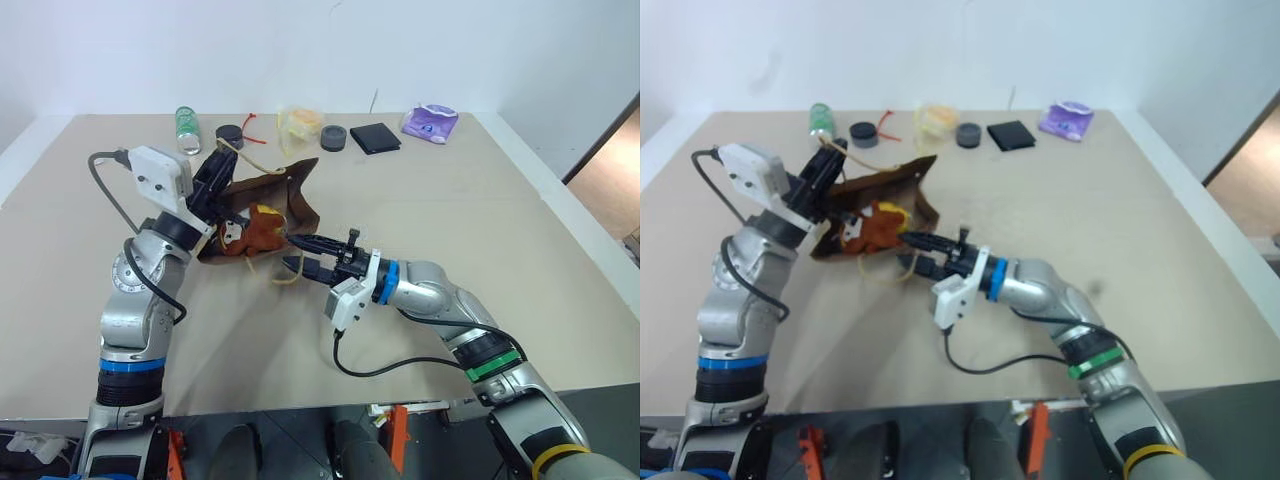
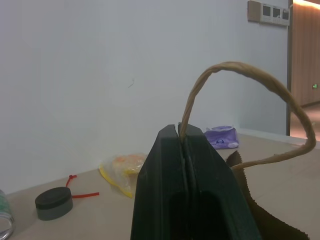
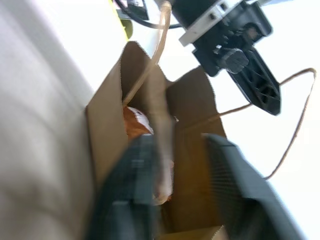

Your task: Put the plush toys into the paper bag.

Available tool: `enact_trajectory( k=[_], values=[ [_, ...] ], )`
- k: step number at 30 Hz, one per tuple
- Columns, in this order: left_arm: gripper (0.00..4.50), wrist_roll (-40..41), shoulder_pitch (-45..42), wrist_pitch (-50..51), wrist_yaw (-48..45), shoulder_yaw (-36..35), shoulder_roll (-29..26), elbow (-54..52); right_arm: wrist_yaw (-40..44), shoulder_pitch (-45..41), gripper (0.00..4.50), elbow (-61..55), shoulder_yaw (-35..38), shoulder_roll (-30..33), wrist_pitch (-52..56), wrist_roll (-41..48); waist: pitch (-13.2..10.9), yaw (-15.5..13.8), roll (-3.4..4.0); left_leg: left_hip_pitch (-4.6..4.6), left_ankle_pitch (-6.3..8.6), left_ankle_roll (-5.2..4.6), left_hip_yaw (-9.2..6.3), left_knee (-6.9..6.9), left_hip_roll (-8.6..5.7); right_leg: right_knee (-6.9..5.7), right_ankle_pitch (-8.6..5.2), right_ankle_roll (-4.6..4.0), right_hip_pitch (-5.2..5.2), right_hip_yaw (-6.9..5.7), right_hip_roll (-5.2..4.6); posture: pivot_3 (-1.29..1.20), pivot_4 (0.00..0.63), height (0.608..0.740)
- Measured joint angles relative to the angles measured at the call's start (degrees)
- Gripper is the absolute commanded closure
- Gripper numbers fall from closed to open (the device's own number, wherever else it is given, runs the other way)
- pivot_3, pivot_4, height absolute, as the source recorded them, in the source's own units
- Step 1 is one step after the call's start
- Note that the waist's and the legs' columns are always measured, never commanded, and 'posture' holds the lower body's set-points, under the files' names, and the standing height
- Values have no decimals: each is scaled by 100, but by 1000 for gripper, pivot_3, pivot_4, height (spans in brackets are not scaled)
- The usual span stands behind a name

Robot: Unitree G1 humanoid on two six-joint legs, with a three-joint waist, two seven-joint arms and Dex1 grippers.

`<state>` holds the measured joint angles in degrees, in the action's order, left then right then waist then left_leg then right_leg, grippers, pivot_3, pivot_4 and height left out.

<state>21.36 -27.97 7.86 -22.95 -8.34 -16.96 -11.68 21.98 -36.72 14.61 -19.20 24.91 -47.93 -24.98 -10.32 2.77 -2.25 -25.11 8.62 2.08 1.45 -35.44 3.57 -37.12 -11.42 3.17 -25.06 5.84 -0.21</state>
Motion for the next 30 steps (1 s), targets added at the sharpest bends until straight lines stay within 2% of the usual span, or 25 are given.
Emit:
enact_trajectory(
  k=[11,20,22,23,24,27,30],
  values=[
    [4500,130,-170,226,122,-57,44,44,16,-829,4477,-345,795,64,717,909,0,-1,0,2,-1,-1,-1,3,0,0,1,-2,1,-1,1,0,150,740],
    [4500,189,172,532,101,102,67,-130,1061,-322,4477,-402,500,223,1491,1319,0,-1,0,0,-1,-2,1,1,0,0,3,0,0,2,0,0,150,740],
    [3944,273,232,646,19,154,64,-255,1239,-317,4500,-460,493,325,1632,1352,0,-1,0,2,-1,-2,1,0,0,0,3,0,2,2,0,0,150,740],
    [3637,366,269,759,-32,186,52,-331,1341,-317,3791,-501,493,380,1716,1369,0,-1,0,3,-1,-2,1,0,0,0,3,0,2,2,0,0,150,740],
    [3148,417,294,838,-77,201,42,-375,1423,-315,3458,-515,493,388,1793,1437,0,0,0,4,-1,-2,0,0,1,0,4,0,1,1,1,0,150,740],
    [1739,630,383,1108,-225,244,-5,-521,1652,-269,2085,-610,513,380,2132,1786,0,0,0,4,-1,-2,-1,1,1,-1,4,-1,1,1,3,0,150,740],
    [181,966,387,1467,-264,117,-136,-599,1820,-220,496,-843,622,330,2580,2267,0,6,0,4,-1,-2,0,0,2,-1,4,-1,1,2,3,0,150,740]
  ],
)
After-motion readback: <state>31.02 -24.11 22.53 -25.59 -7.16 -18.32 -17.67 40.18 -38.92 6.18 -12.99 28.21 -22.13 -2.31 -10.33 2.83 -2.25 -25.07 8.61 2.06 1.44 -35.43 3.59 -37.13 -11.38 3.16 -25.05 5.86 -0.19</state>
